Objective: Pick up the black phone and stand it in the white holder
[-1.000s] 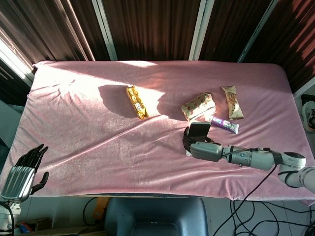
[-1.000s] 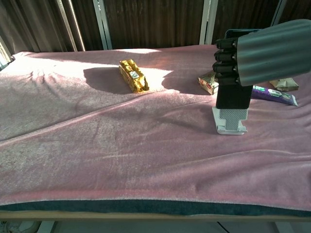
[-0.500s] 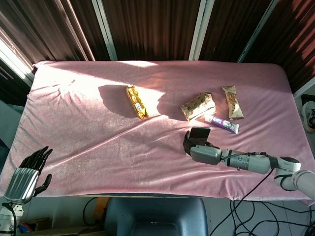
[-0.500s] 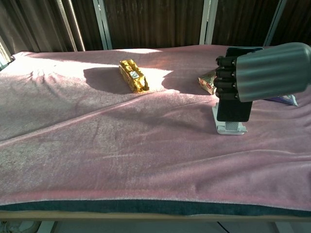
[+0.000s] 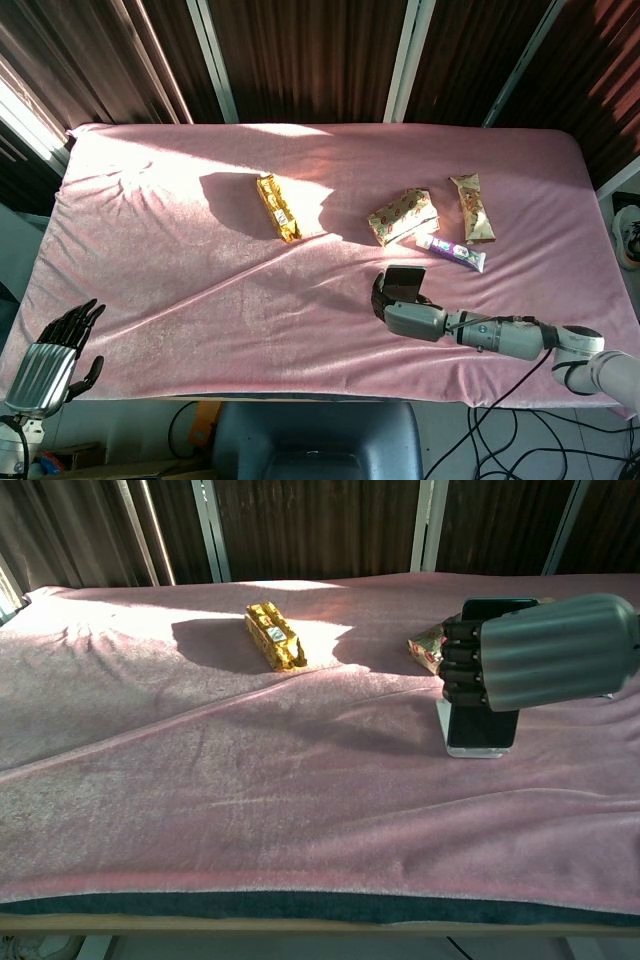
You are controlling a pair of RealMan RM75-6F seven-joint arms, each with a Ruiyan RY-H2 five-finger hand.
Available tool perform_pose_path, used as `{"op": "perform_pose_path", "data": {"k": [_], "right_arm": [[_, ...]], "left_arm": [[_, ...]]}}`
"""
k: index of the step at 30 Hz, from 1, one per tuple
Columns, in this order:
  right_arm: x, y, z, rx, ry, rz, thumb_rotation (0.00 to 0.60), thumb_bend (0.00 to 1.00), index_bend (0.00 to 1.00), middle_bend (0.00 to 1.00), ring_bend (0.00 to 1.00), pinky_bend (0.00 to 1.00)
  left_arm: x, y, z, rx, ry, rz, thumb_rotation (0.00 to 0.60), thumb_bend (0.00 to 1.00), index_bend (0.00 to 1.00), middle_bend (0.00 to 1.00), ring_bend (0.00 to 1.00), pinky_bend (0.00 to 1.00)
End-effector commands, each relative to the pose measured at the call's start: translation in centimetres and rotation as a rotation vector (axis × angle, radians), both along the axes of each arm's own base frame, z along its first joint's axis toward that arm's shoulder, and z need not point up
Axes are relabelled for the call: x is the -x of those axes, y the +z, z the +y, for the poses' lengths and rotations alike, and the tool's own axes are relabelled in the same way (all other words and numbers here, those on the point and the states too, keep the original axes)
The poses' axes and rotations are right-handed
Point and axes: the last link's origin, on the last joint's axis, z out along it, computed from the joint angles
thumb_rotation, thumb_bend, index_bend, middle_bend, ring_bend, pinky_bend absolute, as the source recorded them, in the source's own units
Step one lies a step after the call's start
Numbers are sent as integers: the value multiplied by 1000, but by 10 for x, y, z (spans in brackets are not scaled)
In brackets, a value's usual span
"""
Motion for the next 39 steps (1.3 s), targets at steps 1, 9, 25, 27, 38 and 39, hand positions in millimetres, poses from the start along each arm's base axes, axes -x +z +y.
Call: {"op": "perform_pose_path", "data": {"k": [1,9,25,27,38,39], "right_arm": [[0,-1,0,-1,-3,1,600,328,1000,760,641,475],[2,1,-3,12,-13,1,600,329,1000,760,641,475],[6,-4,-3,17,-21,13,600,329,861,759,639,475],[7,-5,-4,20,-25,14,600,329,701,728,631,475],[7,-6,-5,41,-38,10,600,328,398,590,556,446],[7,-6,-5,42,-42,8,600,328,386,586,553,444]], "left_arm": [[0,0,0,1,1,0,600,426,0,50,102,227],[0,-1,1,9,-1,6,600,427,0,51,102,227],[-1,-4,1,19,0,16,600,424,0,51,102,227],[-1,-4,1,19,-2,16,600,424,0,51,102,227],[-1,-4,0,18,-3,15,600,424,0,50,102,227],[-1,-4,0,18,-3,15,600,424,0,50,102,227]]}}
